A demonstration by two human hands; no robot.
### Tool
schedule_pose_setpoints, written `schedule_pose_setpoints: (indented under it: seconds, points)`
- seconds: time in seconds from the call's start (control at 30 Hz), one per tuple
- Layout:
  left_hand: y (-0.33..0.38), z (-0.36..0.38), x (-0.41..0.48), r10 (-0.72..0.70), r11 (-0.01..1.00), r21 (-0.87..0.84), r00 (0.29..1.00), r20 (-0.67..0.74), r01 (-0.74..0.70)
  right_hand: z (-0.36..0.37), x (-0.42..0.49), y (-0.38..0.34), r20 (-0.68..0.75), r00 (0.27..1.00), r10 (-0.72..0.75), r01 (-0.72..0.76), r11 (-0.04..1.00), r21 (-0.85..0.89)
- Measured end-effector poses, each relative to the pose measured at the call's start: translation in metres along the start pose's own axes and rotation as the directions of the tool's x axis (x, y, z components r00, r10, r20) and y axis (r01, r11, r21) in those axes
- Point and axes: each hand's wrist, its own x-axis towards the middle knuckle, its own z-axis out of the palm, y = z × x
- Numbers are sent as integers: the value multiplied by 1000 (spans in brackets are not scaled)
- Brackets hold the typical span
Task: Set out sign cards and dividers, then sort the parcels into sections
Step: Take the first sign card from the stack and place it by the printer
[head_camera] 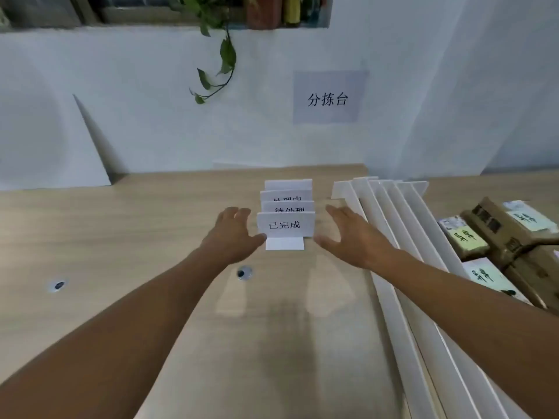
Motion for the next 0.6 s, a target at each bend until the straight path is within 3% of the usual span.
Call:
schedule_pose_setpoints:
  seconds: [0.37,0.6]
  points:
    - [-38,79,134,-57,991,-118,992,111,70,94,112,72,71,994,78,-84,993,84]
    - [-78,146,197,-161,961,-201,975,155,191,162,173,105,192,964,183,-235,925,297]
